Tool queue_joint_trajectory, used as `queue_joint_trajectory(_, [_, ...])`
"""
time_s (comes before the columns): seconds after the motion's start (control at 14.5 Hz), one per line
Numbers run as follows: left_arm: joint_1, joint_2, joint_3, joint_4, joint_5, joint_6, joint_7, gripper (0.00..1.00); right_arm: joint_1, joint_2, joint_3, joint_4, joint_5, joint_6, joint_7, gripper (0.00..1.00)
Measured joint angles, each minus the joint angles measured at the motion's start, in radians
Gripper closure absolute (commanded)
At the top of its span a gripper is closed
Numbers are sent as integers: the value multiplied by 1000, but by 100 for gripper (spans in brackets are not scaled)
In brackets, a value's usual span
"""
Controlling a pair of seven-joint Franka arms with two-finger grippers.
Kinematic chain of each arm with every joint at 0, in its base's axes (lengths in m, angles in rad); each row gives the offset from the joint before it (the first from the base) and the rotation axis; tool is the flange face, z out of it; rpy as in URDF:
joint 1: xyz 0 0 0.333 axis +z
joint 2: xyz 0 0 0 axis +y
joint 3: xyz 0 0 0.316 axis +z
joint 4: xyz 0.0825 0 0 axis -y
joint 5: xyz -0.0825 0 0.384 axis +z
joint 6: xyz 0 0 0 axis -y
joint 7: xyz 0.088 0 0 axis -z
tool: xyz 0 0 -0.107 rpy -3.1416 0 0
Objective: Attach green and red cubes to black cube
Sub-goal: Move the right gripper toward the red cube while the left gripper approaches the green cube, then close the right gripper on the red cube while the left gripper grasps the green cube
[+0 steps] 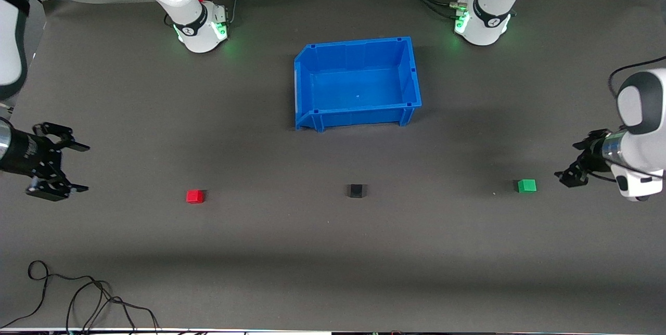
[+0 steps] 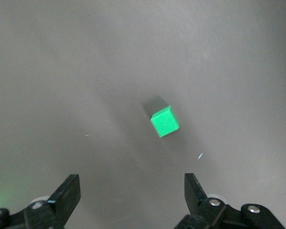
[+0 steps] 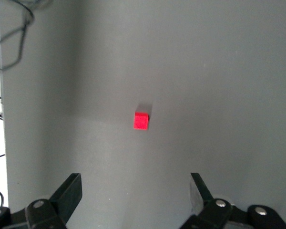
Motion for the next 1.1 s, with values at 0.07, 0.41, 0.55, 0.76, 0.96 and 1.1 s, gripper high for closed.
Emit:
queue_joint_trajectory(0.07, [0,17,-1,-1,0,46,-96,6,-3,23,-4,-1,58,0,3,0])
queue_joint_trajectory(0.41, [-6,114,-4,-48,-1,252,-425,6,-17,93,-31,-67,215,81,-13,0])
queue_joint_trajectory(0.55, [-16,159,-7,-71,0,288,-486,10,-16,110,-30,-139,267,170,-63,0])
queue_joint_trajectory(0.76, [-15,173,-4,-150,0,420,-559,13,-16,165,-31,-227,370,260,-210,0])
queue_joint_trajectory(0.96, [-7,175,1,-202,0,526,-592,13,-16,231,-33,-283,451,341,-291,0])
queue_joint_trajectory(1.1, [-7,176,0,-217,2,533,-593,13,-14,244,-31,-324,475,406,-301,0])
